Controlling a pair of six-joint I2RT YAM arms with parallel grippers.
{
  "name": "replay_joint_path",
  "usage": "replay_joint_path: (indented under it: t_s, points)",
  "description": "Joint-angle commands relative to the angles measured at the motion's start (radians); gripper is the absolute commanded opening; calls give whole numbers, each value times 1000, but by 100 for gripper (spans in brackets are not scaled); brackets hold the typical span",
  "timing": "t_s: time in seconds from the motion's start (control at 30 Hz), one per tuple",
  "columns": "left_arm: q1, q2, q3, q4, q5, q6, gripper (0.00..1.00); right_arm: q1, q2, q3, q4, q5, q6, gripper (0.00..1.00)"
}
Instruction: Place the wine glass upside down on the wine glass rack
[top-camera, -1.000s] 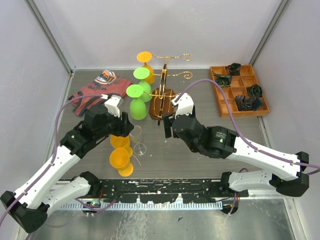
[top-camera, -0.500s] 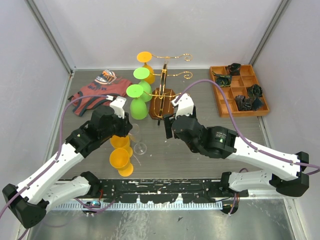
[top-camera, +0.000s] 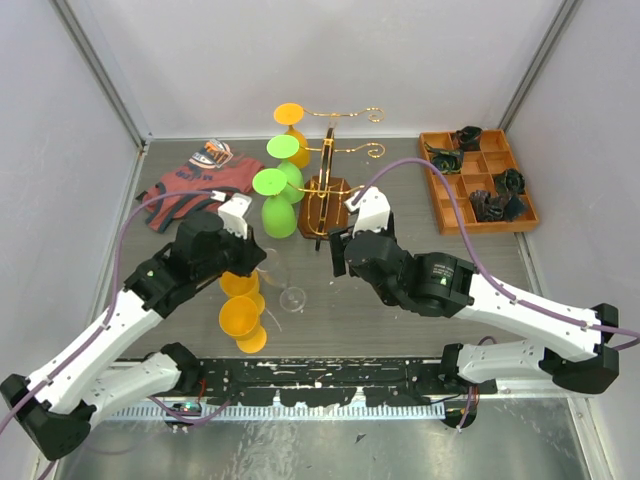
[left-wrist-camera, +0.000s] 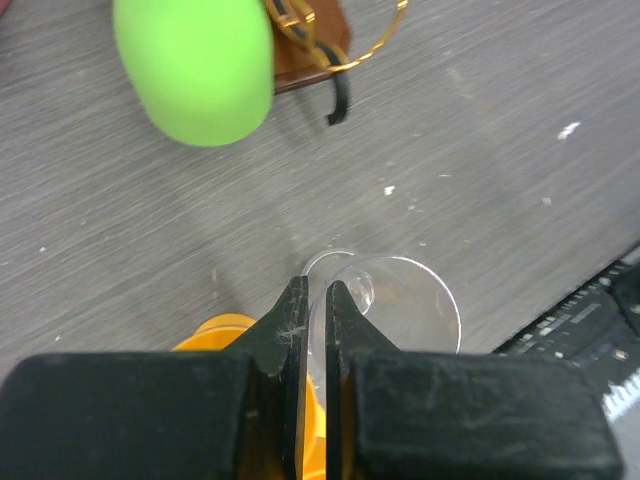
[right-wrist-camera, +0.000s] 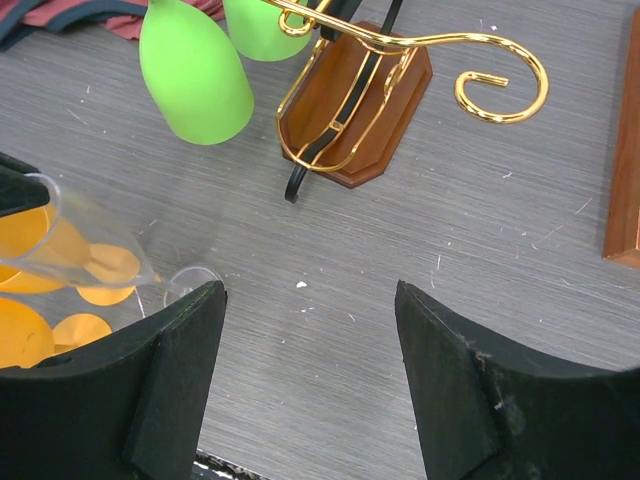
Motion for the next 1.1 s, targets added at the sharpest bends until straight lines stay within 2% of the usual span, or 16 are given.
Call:
replay_joint_path:
  t_s: [0.0, 0.23, 0.37, 0.43, 0.6, 0.73, 0.9, 1.07]
  points:
    - [-5, -77, 107, 17, 153, -51, 6, 4, -62, 1, 21, 43, 41, 74]
    - [-4, -174, 214, 78, 264, -99, 5, 4, -201, -8, 30, 17, 131, 73]
    - [-4, -205, 253, 204, 241, -85, 5, 4, -271, -2, 41, 21, 141, 73]
    - [-4, -210, 252, 285, 210, -24, 5, 4, -299, 6, 64, 19, 133, 73]
    - [-3, -174, 198, 574, 133, 102, 5, 4, -344, -16, 245, -51, 87, 73]
    - [-4, -92, 168, 824, 90, 185, 5, 5, -304, -6, 362, -143, 66, 73]
    - [-4, 4, 121, 1147, 55, 220, 5, 4, -254, -50, 571, -263, 71, 73]
    - [-3, 89, 99, 1437, 33, 206, 5, 4, -234, -150, 890, -343, 81, 74]
